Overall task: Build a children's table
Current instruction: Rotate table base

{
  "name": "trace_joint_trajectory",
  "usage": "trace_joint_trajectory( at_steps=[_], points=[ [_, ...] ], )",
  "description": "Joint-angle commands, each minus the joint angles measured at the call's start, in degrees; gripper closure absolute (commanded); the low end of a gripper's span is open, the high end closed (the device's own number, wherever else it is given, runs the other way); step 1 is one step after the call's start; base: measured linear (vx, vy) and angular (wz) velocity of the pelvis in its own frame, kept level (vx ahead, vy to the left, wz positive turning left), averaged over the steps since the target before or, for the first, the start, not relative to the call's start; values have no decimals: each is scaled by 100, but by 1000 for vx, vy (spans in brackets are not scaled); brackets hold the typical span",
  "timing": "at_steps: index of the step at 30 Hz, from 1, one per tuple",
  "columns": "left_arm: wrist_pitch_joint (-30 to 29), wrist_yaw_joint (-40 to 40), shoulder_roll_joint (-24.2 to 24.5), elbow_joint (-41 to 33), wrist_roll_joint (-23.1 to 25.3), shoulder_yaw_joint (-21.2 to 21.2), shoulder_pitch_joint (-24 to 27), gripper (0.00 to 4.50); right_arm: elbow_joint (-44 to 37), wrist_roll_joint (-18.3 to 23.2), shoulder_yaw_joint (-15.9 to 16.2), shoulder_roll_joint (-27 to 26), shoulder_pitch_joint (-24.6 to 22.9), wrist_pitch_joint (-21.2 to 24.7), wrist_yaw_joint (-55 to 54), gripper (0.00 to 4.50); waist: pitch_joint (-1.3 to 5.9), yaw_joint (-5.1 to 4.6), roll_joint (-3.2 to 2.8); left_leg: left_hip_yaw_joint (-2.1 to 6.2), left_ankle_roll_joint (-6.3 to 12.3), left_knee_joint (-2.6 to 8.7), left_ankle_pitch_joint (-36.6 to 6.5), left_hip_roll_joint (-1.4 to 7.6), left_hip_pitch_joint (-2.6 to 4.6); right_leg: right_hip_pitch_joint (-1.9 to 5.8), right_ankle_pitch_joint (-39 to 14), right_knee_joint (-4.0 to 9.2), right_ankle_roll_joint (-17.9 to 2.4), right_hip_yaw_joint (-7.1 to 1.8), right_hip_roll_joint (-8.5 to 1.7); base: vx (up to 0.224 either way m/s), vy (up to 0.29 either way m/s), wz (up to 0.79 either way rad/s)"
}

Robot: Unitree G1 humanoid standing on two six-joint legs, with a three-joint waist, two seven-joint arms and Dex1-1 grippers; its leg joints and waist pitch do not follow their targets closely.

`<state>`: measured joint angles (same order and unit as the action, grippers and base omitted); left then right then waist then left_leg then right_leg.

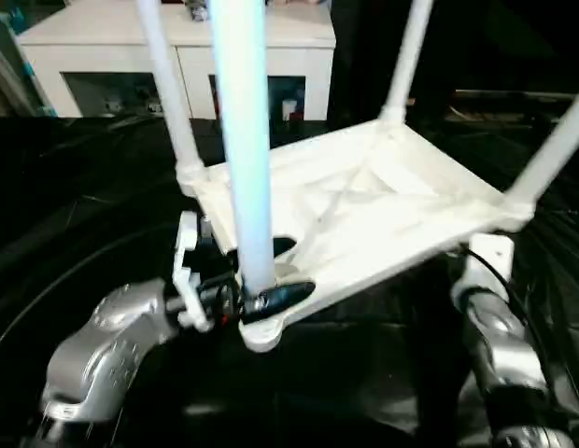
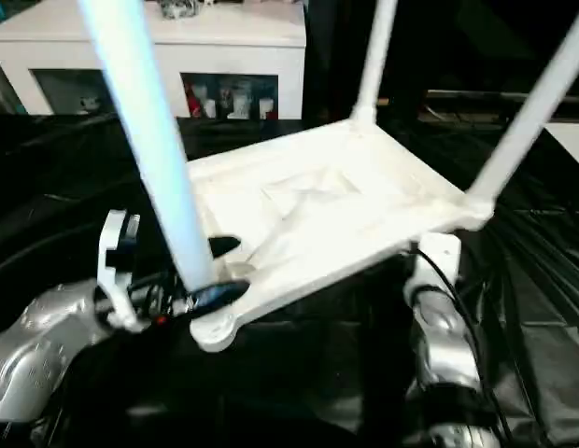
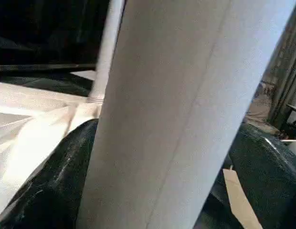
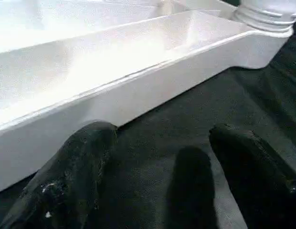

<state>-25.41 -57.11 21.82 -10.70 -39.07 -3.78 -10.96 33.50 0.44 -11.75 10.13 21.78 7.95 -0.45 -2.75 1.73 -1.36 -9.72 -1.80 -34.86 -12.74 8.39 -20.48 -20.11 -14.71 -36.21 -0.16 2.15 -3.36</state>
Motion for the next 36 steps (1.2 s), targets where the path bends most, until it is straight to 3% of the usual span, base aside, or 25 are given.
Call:
trace_joint_trajectory(
  at_steps=[1, 6, 8, 9, 11, 14, 16, 19, 23, 25, 26, 28, 30, 32, 36],
  points=[
    [-53, -46, -26, 6, -7, -140, -97, 6, 184, 7, 375, -139, 293, -181, 441, 67, 274, 40, 39, 142, 235, 430, -306, 411, 4, 199, 209, 368, -1530, -271, -500, 0, 0, 0],
    [-213, -229, 36, -14, -29, -286, -132, 6, 591, -50, 827, -192, 658, -322, 1261, 67, 290, 32, 35, 134, 326, 408, -185, 426, 5, 198, 425, 347, -1640, -275, -510, 0, 0, 0],
    [-227, -244, 36, -28, -25, -304, -127, 6, 618, -53, 880, -188, 675, -320, 1367, 67, 306, 50, 38, 126, 443, 388, -7, 429, 5, 190, 697, 319, -1697, -275, -507, 0, 0, 0],
    [-268, -268, 39, -72, -39, -341, -105, 6, 633, -90, 936, -167, 670, -358, 1453, 67, 309, 61, 100, 118, 489, 388, 64, 439, 4, 193, 778, 311, -1706, -277, -510, 0, 0, 0],
    [-284, -272, 37, -94, -41, -360, -92, 6, 635, -113, 955, -155, 655, -372, 1478, 67, 319, 68, 69, 122, 489, 381, 92, 437, 3, 182, 773, 297, -1701, -268, -499, 0, 0, 0],
    [-314, -252, 12, -155, -70, -403, -28, 6, 604, -152, 999, -115, 563, -435, 1619, 67, 328, 60, 119, 118, 537, 371, 227, 437, -17, 177, 1010, 275, -1706, -265, -492, 0, 0, 0],
    [-304, -235, -32, -142, -53, -421, -9, 6, 636, -143, 1009, -100, 545, -484, 1714, 67, 319, 66, 109, 114, 532, 373, 129, 445, -7, 169, 922, 288, -1710, -269, -504, 0, 0, 0],
    [-382, -238, -62, -194, -82, -481, -4, 6, 588, -99, 1098, -83, 526, -479, 1871, 67, 311, 59, 180, 104, 519, 379, 83, 451, -11, 176, 839, 298, -1712, -276, -505, 0, 0, 0],
    [-444, -214, -86, -322, -95, -560, 21, 6, 343, -123, 1245, -85, 423, -386, 2035, 67, 299, 67, 184, 106, 503, 386, 65, 459, -4, 166, 741, 298, -1692, -277, -509, 0, 0, 0],
    [-489, -155, -97, -478, -130, -582, 115, 6, 194, -164, 1303, -59, 317, -345, 2094, 67, 292, 69, 261, 103, 495, 390, 30, 467, -21, 185, 686, 297, -1666, -284, -519, 0, 0, 0],
    [-506, -131, -97, -542, -145, -585, 167, 6, 142, -161, 1309, -53, 275, -328, 2121, 67, 295, 77, 233, 100, 475, 390, 14, 472, -4, 165, 629, 303, -1654, -285, -522, 0, 0, 0],
    [-582, -12, -89, -839, -221, -602, 424, 6, -119, -149, 1350, -10, 65, -234, 2233, 67, 297, 63, 322, 95, 507, 393, 118, 478, -11, 173, 781, 289, -1651, -281, -503, 0, 0, 0],
    [-582, -12, -89, -839, -221, -602, 424, 6, -119, -149, 1350, -10, 65, -234, 2233, 67, 295, 86, 310, 103, 539, 383, 179, 480, -21, 178, 881, 274, -1622, -287, -514, 0, 0, 0],
    [-701, 119, -79, -1180, -288, -628, 679, 6, -551, -96, 1444, 75, -263, -82, 2493, 67, 285, 101, 364, 96, 542, 393, 153, 497, 2, 161, 877, 282, -1586, -286, -505, 0, 0, 0],
    [-787, 245, -109, -1400, -376, -665, 912, 6, -795, -77, 1570, 150, -509, -22, 2657, 67, 249, 99, 416, 93, 366, 437, -119, 507, 20, 146, 497, 321, -1511, -284, -489, 0, 0, 0]
  ],
)
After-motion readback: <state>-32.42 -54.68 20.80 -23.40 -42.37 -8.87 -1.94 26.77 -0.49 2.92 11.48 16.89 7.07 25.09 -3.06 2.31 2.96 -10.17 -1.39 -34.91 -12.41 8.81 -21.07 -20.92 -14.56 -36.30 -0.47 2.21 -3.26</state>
